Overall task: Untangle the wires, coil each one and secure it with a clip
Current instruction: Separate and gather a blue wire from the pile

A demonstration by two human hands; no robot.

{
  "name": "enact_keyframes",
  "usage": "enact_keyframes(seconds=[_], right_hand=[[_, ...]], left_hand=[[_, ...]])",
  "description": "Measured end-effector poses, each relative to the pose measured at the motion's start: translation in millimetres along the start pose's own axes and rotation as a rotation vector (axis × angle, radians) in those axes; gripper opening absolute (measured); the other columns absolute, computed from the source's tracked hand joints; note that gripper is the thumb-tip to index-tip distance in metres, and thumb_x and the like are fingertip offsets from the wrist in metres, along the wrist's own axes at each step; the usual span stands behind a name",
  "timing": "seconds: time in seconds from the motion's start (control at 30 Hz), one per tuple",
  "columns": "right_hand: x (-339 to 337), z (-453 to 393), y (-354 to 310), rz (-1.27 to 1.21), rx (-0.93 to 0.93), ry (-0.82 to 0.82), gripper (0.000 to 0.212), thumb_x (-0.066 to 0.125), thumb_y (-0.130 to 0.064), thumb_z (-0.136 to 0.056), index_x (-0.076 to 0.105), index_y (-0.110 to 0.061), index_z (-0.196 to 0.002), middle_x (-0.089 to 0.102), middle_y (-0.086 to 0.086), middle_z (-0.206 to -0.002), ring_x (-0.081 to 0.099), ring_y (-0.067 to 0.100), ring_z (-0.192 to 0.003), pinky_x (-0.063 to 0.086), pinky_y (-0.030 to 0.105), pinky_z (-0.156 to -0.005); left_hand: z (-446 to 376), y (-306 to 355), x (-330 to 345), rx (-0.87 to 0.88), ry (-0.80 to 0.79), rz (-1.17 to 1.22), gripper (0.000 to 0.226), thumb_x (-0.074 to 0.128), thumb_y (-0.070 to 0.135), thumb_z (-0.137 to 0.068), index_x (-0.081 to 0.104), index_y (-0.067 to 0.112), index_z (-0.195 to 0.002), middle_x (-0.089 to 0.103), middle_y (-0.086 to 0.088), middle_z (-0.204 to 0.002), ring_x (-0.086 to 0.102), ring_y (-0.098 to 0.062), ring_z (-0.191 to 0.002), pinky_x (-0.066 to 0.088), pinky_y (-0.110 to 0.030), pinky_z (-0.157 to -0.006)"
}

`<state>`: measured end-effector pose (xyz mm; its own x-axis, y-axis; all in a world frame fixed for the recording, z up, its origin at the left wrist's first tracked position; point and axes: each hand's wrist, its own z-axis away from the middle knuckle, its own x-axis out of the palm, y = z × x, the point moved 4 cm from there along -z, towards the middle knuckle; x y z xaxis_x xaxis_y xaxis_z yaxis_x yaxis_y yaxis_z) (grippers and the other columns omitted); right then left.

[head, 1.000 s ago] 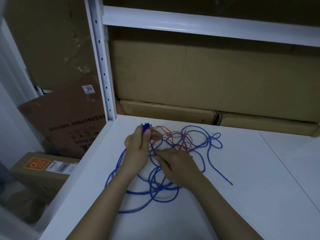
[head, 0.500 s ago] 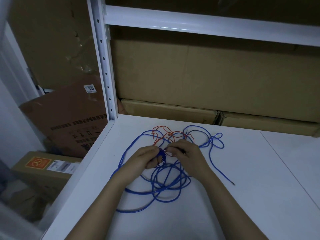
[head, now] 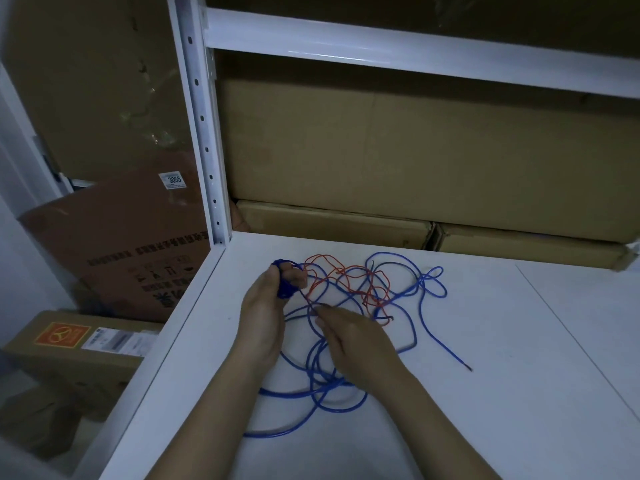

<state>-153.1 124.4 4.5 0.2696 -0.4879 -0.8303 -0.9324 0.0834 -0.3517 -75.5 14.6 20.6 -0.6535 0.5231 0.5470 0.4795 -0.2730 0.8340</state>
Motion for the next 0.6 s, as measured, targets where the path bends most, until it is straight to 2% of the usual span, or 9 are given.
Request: enact_keyframes(seconds=[0.07, 0.13, 0.17, 0.23, 0.3, 0.37, 0.47, 0.5, 0.6], right_hand=[[1, 0, -7, 0.116, -0.080, -0.008, 0.023, 0.069, -0.004, -0.077, 0.069, -0.010, -0.099, 0.067, 0.003, -0.073, 0.063, 0.020, -0.058, 0.047, 0.024, -0.045], [0, -3, -11, 0.164, -0.145, 0.024, 0.041, 0.083, 0.003, -0.057, 0.070, -0.013, -0.092, 0.064, -0.002, -0.067, 0.059, 0.014, -0.053, 0.040, 0.019, -0.042], [-4, -4, -14, 0.188, -0.181, 0.060, 0.042, 0.085, 0.004, -0.054, 0.070, -0.013, -0.090, 0.063, -0.002, -0.066, 0.058, 0.014, -0.053, 0.039, 0.019, -0.042], [-14, -6, -18, 0.245, -0.261, 0.143, 0.029, 0.080, 0.003, -0.063, 0.071, -0.013, -0.085, 0.062, -0.001, -0.066, 0.056, 0.016, -0.054, 0.039, 0.022, -0.044], [-28, -8, -17, 0.296, -0.318, 0.245, 0.011, 0.065, -0.008, -0.081, 0.072, -0.016, -0.079, 0.061, -0.002, -0.065, 0.054, 0.016, -0.056, 0.039, 0.023, -0.051], [-36, -10, -11, 0.241, -0.307, 0.333, 0.021, 0.056, -0.018, -0.089, 0.073, -0.019, -0.076, 0.062, -0.003, -0.067, 0.054, 0.014, -0.063, 0.041, 0.022, -0.060], [-43, -11, 0, -0.120, -0.096, 0.396, 0.012, 0.065, -0.025, -0.086, 0.076, -0.020, -0.083, 0.065, -0.004, -0.076, 0.053, 0.007, -0.074, 0.041, 0.017, -0.069], [-43, -11, 3, -0.272, 0.018, 0.395, 0.005, 0.070, -0.023, -0.083, 0.075, -0.022, -0.083, 0.064, -0.006, -0.076, 0.053, 0.005, -0.074, 0.041, 0.016, -0.068], [-34, -9, 9, -0.684, 0.337, 0.339, 0.015, 0.077, -0.008, -0.076, 0.073, -0.022, -0.074, 0.066, -0.005, -0.074, 0.059, 0.013, -0.073, 0.047, 0.020, -0.068]], left_hand=[[-4, 2, -2, 0.086, 0.013, -0.241, 0.030, 0.030, 0.019, -0.106, 0.057, 0.012, -0.094, 0.071, 0.009, -0.073, 0.066, -0.006, -0.077, 0.048, -0.020, -0.085], [-2, -2, -2, 0.126, -0.025, -0.469, 0.026, 0.033, 0.020, -0.105, 0.057, 0.015, -0.096, 0.071, 0.011, -0.077, 0.065, 0.000, -0.080, 0.046, -0.012, -0.079], [-1, -5, -1, 0.137, -0.065, -0.567, 0.024, 0.036, 0.020, -0.104, 0.057, 0.016, -0.094, 0.069, 0.011, -0.076, 0.064, 0.002, -0.079, 0.044, -0.009, -0.076], [3, -11, 1, 0.117, -0.159, -0.703, 0.023, 0.040, 0.020, -0.102, 0.059, 0.013, -0.093, 0.067, 0.004, -0.079, 0.062, 0.000, -0.080, 0.044, -0.011, -0.071], [8, -13, 3, 0.051, -0.249, -0.700, 0.025, 0.041, 0.021, -0.101, 0.060, 0.013, -0.088, 0.064, 0.009, -0.076, 0.059, 0.005, -0.070, 0.042, -0.007, -0.067], [13, -13, 4, 0.015, -0.332, -0.709, 0.032, 0.036, 0.028, -0.100, 0.054, 0.018, -0.076, 0.055, 0.015, -0.063, 0.053, 0.002, -0.062, 0.039, -0.008, -0.065], [17, -12, 5, -0.044, -0.403, -0.689, 0.038, 0.031, 0.027, -0.103, 0.049, 0.015, -0.071, 0.048, 0.013, -0.057, 0.046, -0.003, -0.059, 0.037, -0.012, -0.063], [17, -13, 5, -0.072, -0.407, -0.655, 0.039, 0.030, 0.026, -0.104, 0.049, 0.014, -0.072, 0.046, 0.011, -0.057, 0.044, -0.003, -0.057, 0.037, -0.013, -0.062], [18, -13, 3, -0.141, -0.386, -0.555, 0.035, 0.034, 0.027, -0.102, 0.051, 0.008, -0.078, 0.041, 0.004, -0.058, 0.037, -0.005, -0.054, 0.032, -0.014, -0.055]])
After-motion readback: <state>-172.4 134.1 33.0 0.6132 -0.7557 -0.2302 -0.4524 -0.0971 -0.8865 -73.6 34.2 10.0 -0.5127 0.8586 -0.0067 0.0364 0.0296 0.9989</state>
